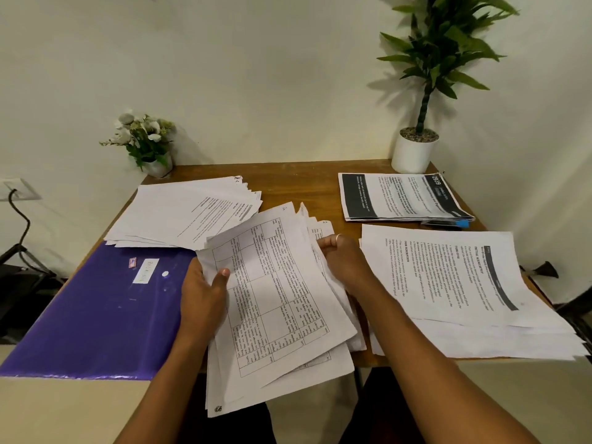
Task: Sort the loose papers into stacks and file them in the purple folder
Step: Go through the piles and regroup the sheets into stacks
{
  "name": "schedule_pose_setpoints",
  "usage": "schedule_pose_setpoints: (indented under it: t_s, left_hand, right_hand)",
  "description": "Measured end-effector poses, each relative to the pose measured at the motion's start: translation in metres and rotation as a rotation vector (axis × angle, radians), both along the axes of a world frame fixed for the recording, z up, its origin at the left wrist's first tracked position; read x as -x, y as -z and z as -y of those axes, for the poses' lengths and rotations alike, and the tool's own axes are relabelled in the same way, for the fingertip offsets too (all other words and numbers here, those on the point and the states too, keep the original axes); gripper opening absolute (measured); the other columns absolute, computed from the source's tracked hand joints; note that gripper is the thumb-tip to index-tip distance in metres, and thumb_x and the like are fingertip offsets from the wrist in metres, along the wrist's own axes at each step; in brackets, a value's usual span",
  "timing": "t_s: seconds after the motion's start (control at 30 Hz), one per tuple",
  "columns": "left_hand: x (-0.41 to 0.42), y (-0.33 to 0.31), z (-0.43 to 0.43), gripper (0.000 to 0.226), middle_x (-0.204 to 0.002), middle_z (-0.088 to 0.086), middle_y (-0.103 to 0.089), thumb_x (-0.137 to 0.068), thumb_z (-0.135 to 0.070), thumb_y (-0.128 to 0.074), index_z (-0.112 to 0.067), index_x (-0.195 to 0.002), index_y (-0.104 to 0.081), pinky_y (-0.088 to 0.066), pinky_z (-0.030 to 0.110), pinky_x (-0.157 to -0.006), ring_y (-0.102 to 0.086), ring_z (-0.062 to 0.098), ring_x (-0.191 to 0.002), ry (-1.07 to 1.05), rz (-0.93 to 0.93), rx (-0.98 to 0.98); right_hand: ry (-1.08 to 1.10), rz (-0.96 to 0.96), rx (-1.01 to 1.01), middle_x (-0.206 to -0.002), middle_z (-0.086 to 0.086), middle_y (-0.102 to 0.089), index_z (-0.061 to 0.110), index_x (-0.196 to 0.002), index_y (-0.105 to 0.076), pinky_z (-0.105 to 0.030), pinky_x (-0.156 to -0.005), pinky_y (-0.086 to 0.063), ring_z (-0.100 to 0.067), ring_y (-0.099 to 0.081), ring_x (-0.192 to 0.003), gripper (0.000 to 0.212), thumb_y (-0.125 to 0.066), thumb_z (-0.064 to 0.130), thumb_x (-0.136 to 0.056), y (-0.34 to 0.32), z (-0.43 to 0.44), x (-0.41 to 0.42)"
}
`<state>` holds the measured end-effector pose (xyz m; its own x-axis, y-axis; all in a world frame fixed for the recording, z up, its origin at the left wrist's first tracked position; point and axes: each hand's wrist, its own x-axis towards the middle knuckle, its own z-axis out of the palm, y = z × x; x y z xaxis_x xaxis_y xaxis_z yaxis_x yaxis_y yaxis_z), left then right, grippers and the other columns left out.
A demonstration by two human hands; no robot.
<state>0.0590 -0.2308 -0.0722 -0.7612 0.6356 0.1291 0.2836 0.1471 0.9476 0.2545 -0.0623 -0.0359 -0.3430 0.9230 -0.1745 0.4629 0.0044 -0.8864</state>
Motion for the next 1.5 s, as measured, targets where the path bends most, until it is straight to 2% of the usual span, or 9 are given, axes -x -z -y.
schedule_pose_setpoints:
  t_s: [0.13,0.3,0.43,0.57,0.67,0.73,0.87,1.17,1.5]
  left_hand:
    - [-0.002,-0.002,0.0,0.038,-0.128,-0.009,-0.064,-0.099,-0.018,-0.064,-0.023,-0.135,-0.053,-0.052,0.032,-0.092,-0.06,0.009,-0.114,-0.005,0.001,-0.006]
    - [0.0,0.0,0.0,0.038,-0.128,-0.008,-0.065,-0.099,-0.02,-0.065,-0.024,-0.134,-0.052,-0.052,0.038,-0.095,-0.061,0.012,-0.116,-0.008,0.006,0.004]
    - [-0.002,0.0,0.0,0.038,-0.127,-0.011,-0.064,-0.099,-0.021,-0.064,-0.025,-0.134,-0.052,-0.051,0.035,-0.094,-0.06,0.009,-0.114,-0.004,-0.006,-0.003]
    - [-0.003,-0.001,0.0,0.041,-0.13,-0.009,-0.063,-0.099,-0.019,-0.064,-0.023,-0.138,-0.05,-0.05,0.039,-0.099,-0.058,0.013,-0.119,0.003,-0.008,-0.011]
    - [-0.002,-0.001,0.0,0.044,-0.135,-0.006,-0.061,-0.099,-0.02,-0.065,-0.022,-0.14,-0.049,-0.049,0.043,-0.102,-0.056,0.017,-0.124,-0.007,-0.016,0.003]
    - [-0.002,0.0,-0.001,0.044,-0.135,-0.006,-0.061,-0.098,-0.02,-0.065,-0.022,-0.139,-0.049,-0.049,0.044,-0.102,-0.056,0.018,-0.124,-0.008,-0.008,0.011]
    - [-0.003,-0.001,0.0,0.046,-0.138,-0.004,-0.06,-0.098,-0.021,-0.065,-0.022,-0.141,-0.047,-0.049,0.042,-0.102,-0.056,0.018,-0.125,-0.004,-0.016,0.009]
    - [-0.009,-0.009,0.003,0.04,-0.126,-0.014,-0.058,-0.1,-0.015,-0.063,-0.021,-0.137,-0.049,-0.045,0.026,-0.091,-0.054,0.008,-0.114,0.01,-0.005,-0.006]
    - [-0.01,-0.007,0.004,0.04,-0.127,-0.014,-0.058,-0.1,-0.016,-0.063,-0.023,-0.137,-0.049,-0.046,0.025,-0.09,-0.054,0.007,-0.114,0.024,-0.006,-0.01]
  right_hand:
    - [0.077,0.24,-0.263,-0.124,0.0,-0.066,0.021,-0.108,-0.072,-0.034,-0.095,-0.049,-0.022,-0.06,-0.118,0.023,-0.077,0.033,-0.088,0.014,0.001,0.005]
    - [0.106,0.488,-0.341,-0.137,-0.004,-0.056,0.021,-0.133,-0.059,-0.036,-0.098,-0.047,-0.026,-0.051,-0.124,0.06,-0.077,0.049,-0.083,0.013,-0.001,0.006]
    - [0.079,0.405,-0.255,-0.136,-0.005,-0.059,0.017,-0.133,-0.052,-0.025,-0.083,-0.043,-0.026,-0.061,-0.117,0.049,-0.073,0.032,-0.092,0.004,-0.01,0.01]
    - [0.078,0.376,-0.161,-0.137,-0.006,-0.059,0.014,-0.135,-0.052,-0.038,-0.1,-0.05,-0.031,-0.06,-0.123,0.045,-0.069,0.027,-0.096,0.001,-0.019,0.01]
    - [0.107,0.31,-0.15,-0.099,-0.002,-0.066,0.016,-0.098,-0.063,-0.023,-0.077,-0.051,-0.026,-0.068,-0.099,0.016,-0.071,0.03,-0.094,0.004,-0.023,0.003]
    - [0.141,0.221,-0.139,-0.085,0.001,-0.065,0.018,-0.081,-0.058,-0.018,-0.067,-0.044,-0.024,-0.069,-0.087,0.023,-0.074,0.03,-0.092,0.002,-0.024,-0.004]
    - [0.212,0.082,-0.159,-0.118,0.0,-0.071,0.014,-0.115,-0.067,-0.027,-0.079,-0.046,-0.023,-0.07,-0.104,0.032,-0.08,0.021,-0.087,-0.011,-0.026,-0.018]
    - [0.346,-0.054,-0.346,-0.087,0.006,-0.063,0.012,-0.096,-0.06,-0.017,-0.057,-0.038,-0.001,-0.056,-0.072,0.014,-0.068,0.023,-0.097,-0.032,-0.031,-0.034]
    - [0.428,-0.367,-0.49,-0.099,0.004,-0.067,0.016,-0.106,-0.057,-0.004,-0.057,-0.045,0.001,-0.063,-0.084,0.005,-0.057,0.019,-0.103,-0.063,-0.031,-0.027]
